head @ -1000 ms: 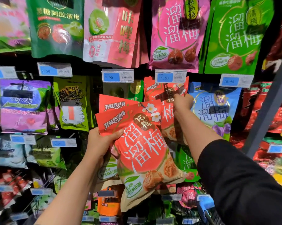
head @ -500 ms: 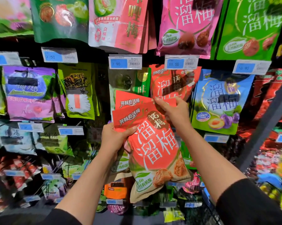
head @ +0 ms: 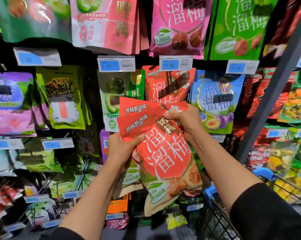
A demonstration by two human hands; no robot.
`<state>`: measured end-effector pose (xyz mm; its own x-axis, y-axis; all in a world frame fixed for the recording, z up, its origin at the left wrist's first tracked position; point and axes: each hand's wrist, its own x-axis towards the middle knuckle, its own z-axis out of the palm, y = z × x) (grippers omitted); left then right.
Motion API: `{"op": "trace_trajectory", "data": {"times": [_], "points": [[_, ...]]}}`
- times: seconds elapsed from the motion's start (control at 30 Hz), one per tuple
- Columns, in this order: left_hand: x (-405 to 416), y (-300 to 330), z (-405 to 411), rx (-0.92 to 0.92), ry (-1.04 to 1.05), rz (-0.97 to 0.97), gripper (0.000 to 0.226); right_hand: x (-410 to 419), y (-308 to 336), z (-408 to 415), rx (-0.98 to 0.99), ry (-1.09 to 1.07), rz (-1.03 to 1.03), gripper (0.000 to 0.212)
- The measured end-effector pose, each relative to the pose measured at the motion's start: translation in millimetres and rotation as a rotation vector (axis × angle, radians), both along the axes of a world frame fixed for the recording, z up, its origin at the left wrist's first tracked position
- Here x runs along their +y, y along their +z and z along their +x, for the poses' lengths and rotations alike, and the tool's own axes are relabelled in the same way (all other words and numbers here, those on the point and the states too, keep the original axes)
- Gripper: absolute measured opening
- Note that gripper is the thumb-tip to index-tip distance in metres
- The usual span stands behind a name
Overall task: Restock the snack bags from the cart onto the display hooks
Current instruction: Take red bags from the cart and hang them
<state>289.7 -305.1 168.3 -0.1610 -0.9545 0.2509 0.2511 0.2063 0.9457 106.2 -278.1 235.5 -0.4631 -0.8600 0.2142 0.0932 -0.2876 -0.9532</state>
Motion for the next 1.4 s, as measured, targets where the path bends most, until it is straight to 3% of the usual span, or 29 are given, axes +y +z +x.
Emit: {"op": "trace_trajectory", "data": {"times": [0.1,0.17,0.3,0.47,0.7,0.8,0.87,0.97,1.17,1.3,1.4], "points": [[0,3,0,0.002,0.015,-0.005,0.016,-2,11,-1,-0.003,-0.060,-0.009,0.026],[-2,4,5,0.009,0.070,-0.015,0.048,-5,19,-6,-0.025,-0.090,-0.012,0.024],[-13,-4,25,-0.039,0.190,-0.008,0.063,-15,37,-29,-0.175,-0.202,-0.026,0.025],[-22,-10,50,-0.119,0.320,0.010,0.051,-34,56,-44,-0.198,-0.340,-0.045,0.032],[-25,18,80,-0.018,0.450,-0.031,0.036,-56,74,-46,-0.234,-0.373,-0.081,0.032],[-30,30,93,0.005,0.496,-0.071,0.038,-61,79,-48,-0.234,-0.382,-0.091,0.049],[-32,35,96,-0.013,0.499,-0.092,0.039,-65,80,-49,-0.223,-0.405,-0.083,0.045],[-31,42,96,-0.010,0.474,-0.102,0.036,-71,82,-49,-0.186,-0.461,-0.047,0.025],[-20,45,82,0.011,0.437,-0.077,0.038,-84,85,-55,-0.102,-0.518,-0.045,0.028],[-23,43,82,0.029,0.404,-0.077,0.029,-97,76,-61,0.057,-0.614,-0.017,0.016],[-29,36,82,0.076,0.365,-0.024,0.019,-90,68,-44,0.320,-0.782,0.090,0.061]]}}
